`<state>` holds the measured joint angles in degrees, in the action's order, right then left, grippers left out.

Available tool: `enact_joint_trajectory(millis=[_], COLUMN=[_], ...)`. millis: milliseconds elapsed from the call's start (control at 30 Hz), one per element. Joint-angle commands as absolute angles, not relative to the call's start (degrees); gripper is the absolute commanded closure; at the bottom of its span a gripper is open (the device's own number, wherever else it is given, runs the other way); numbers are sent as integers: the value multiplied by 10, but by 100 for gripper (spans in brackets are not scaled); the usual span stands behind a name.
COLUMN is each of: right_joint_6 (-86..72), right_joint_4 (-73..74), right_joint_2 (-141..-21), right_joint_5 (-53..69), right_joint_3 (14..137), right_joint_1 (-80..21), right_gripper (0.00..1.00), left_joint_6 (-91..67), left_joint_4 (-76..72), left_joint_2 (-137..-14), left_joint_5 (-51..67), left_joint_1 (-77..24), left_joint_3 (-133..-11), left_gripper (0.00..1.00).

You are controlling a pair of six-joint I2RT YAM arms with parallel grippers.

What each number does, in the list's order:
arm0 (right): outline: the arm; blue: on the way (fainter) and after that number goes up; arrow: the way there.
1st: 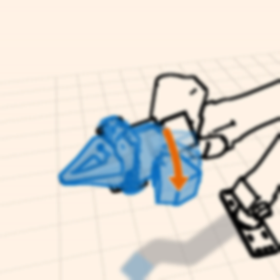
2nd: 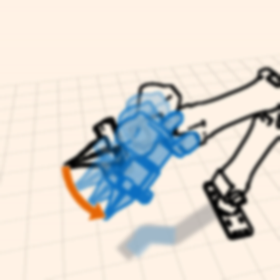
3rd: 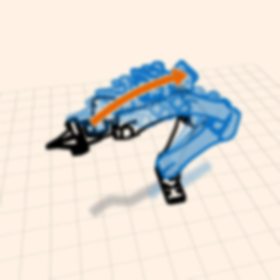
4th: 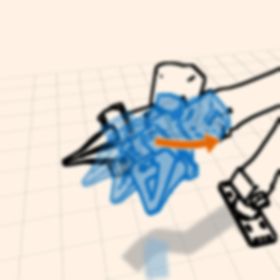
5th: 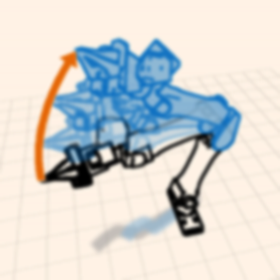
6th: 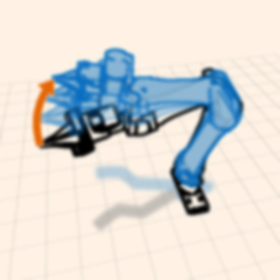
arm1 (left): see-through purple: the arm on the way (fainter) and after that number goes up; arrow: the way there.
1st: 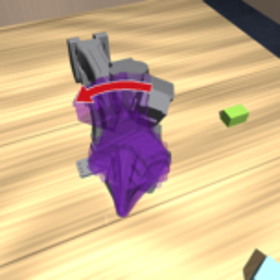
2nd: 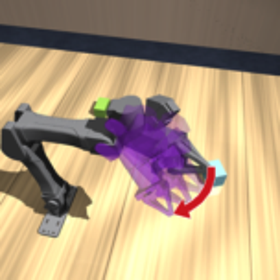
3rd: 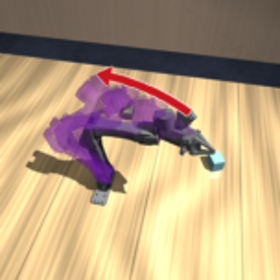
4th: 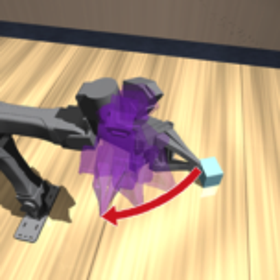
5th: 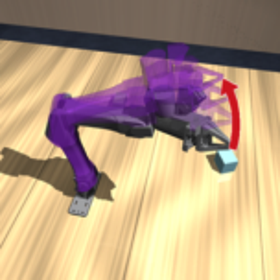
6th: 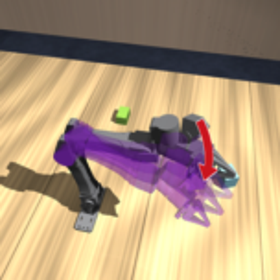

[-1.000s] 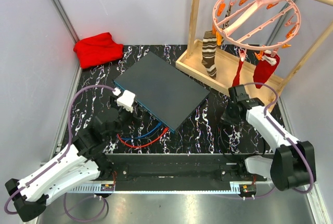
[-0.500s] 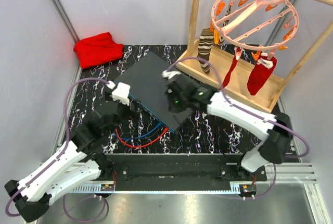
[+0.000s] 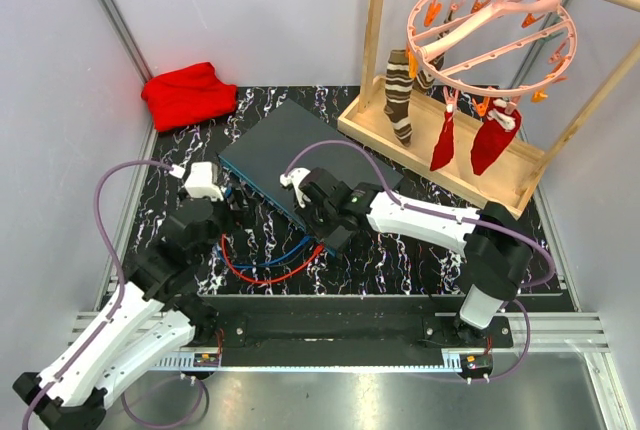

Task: Insert the plug into the switch port
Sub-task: Pick up the connector from the center of the board.

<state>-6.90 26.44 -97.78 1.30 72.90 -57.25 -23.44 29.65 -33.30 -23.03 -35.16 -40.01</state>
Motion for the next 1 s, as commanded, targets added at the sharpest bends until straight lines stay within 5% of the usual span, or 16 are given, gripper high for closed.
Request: enact_joint_trajectory(millis=[0,567,967], right_joint_6=[-45,-63,-62], right_joint_4=[177,82,70], right_joint_2=[-947,-889,-881], right_joint_5=[56,66,56], right_joint_3=[687,572,555], right_joint_1=[-572,-572,-572], right_gripper=[100,100,100], left_joint_6=[-327,-323,-315], left_joint_4=[205,81,81], left_joint_2=[-335,-670,-775], left_joint_5=[-181,-18,42], left_joint_1=[-345,-303,-302], left_joint_3=[-360,-468,-514], left_gripper=[11,26,38])
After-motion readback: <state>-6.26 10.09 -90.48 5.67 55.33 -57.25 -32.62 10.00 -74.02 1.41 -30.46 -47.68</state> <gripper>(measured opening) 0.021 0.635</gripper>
